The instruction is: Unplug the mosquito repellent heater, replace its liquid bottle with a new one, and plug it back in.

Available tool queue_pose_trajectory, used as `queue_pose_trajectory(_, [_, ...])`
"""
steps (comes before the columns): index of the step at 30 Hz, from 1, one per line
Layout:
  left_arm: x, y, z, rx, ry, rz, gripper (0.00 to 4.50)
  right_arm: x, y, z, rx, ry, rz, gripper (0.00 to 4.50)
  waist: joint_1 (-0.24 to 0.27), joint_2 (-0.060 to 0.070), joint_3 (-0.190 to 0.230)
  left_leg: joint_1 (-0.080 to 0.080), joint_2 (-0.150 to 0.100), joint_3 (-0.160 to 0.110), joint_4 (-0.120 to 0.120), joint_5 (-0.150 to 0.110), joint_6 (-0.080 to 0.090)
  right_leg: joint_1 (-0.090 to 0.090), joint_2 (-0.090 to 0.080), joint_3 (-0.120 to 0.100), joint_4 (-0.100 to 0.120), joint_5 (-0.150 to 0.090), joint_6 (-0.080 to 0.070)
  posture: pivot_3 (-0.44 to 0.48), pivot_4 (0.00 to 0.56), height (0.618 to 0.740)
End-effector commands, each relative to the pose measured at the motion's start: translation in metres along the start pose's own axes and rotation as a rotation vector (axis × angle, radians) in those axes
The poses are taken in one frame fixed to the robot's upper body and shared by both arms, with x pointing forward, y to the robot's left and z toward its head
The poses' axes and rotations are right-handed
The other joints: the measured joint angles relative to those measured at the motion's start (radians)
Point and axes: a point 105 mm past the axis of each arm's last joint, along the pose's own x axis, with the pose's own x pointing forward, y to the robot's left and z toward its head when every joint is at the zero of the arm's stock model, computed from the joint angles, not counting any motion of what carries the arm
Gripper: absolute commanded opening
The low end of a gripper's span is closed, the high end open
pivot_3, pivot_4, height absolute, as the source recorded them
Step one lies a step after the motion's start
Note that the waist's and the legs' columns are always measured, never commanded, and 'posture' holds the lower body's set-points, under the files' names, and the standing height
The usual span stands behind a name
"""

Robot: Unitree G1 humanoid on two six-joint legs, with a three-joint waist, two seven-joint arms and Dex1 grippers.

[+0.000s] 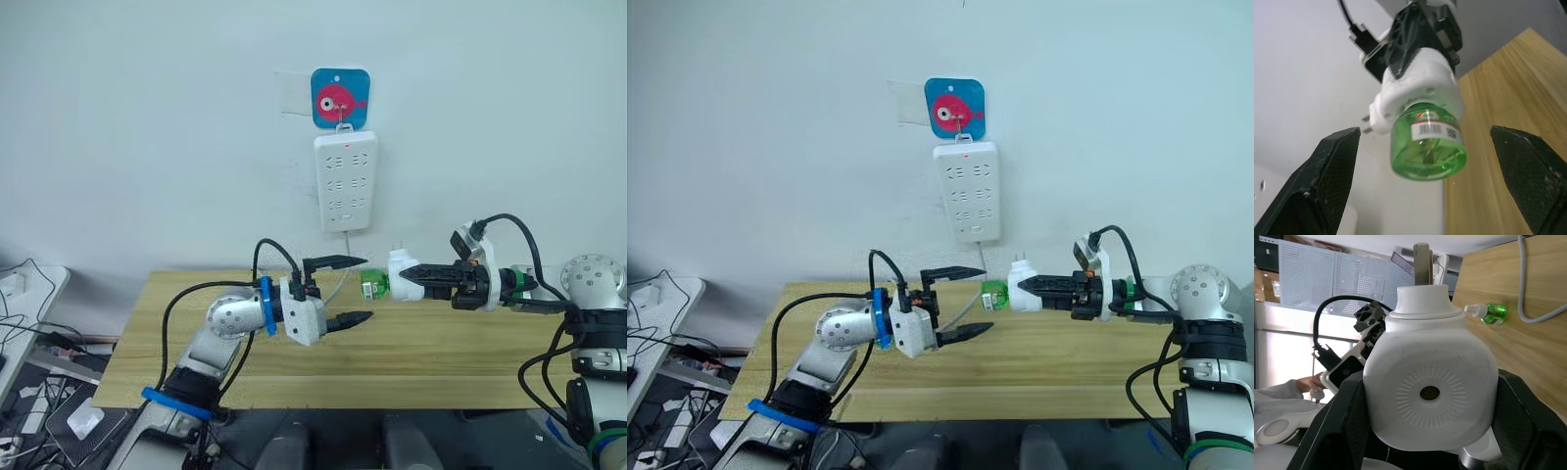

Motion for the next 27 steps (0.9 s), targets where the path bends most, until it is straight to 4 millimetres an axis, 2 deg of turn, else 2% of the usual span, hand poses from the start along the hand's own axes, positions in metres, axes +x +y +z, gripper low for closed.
queue_pose_trajectory(1, [0.002,0.009,0.004,0.064,-0.037,0.041,4.48,-0.001,0.015,0.002,-0.043,0.012,0.043,2.97,-0.002,0.000,0.000,0.000,0.000,0.000,0.000,0.000,0.000,0.000,0.000,0.000,0.000,0.000,0.000,-0.080,0.142,0.740])
queue_pose_trajectory(4, [0.002,0.008,0.005,0.078,-0.053,0.035,4.48,-0.001,0.016,0.000,-0.043,0.018,0.045,2.97,-0.002,0.000,0.000,0.000,0.000,0.000,0.000,0.000,0.000,0.000,0.001,0.000,0.001,0.000,0.000,-0.080,0.142,0.740])
queue_pose_trajectory(7, [0.003,0.004,0.006,0.073,-0.060,0.014,3.88,0.000,0.016,0.000,-0.041,0.018,0.047,2.97,-0.002,0.000,0.000,0.000,0.000,0.000,0.000,0.000,0.000,0.000,0.001,0.000,0.001,0.000,0.000,-0.083,0.142,0.740])
queue_pose_trajectory(10, [0.003,0.003,0.003,0.051,-0.048,0.010,2.88,0.000,0.017,-0.001,-0.042,0.019,0.054,2.97,-0.002,0.000,0.000,0.000,0.000,0.000,0.000,0.000,0.000,0.000,0.003,0.000,0.001,0.000,0.000,-0.085,0.142,0.740])
queue_pose_trajectory(16, [0.004,0.005,0.000,0.013,-0.044,0.024,1.21,0.001,0.019,-0.002,-0.043,0.025,0.061,2.97,-0.002,0.000,0.000,0.000,0.000,-0.001,0.001,0.000,0.001,0.000,0.004,0.000,0.002,0.000,0.000,-0.084,0.144,0.740])
queue_pose_trajectory(20, [0.005,0.009,0.002,-0.076,-0.056,0.045,0.10,0.000,0.020,-0.002,-0.046,0.028,0.062,2.97,-0.002,0.000,0.000,0.000,0.000,-0.001,0.000,0.000,0.001,0.000,0.004,0.000,0.002,0.000,0.000,-0.084,0.144,0.740])
queue_pose_trajectory(25, [0.002,0.016,0.006,-0.045,-0.059,0.061,0.10,0.000,0.021,-0.001,-0.046,0.028,0.063,2.97,-0.002,0.000,0.000,0.000,0.000,-0.001,0.000,0.000,0.001,0.000,0.005,0.000,0.002,0.000,0.000,-0.084,0.144,0.740])
queue_pose_trajectory(27, [-0.001,0.015,0.006,-0.023,-0.056,0.049,0.50,0.000,0.021,-0.001,-0.045,0.028,0.063,2.97,-0.002,0.000,0.000,0.000,0.000,-0.001,0.000,0.000,0.001,0.000,0.005,0.000,0.002,0.000,0.000,-0.084,0.144,0.740])
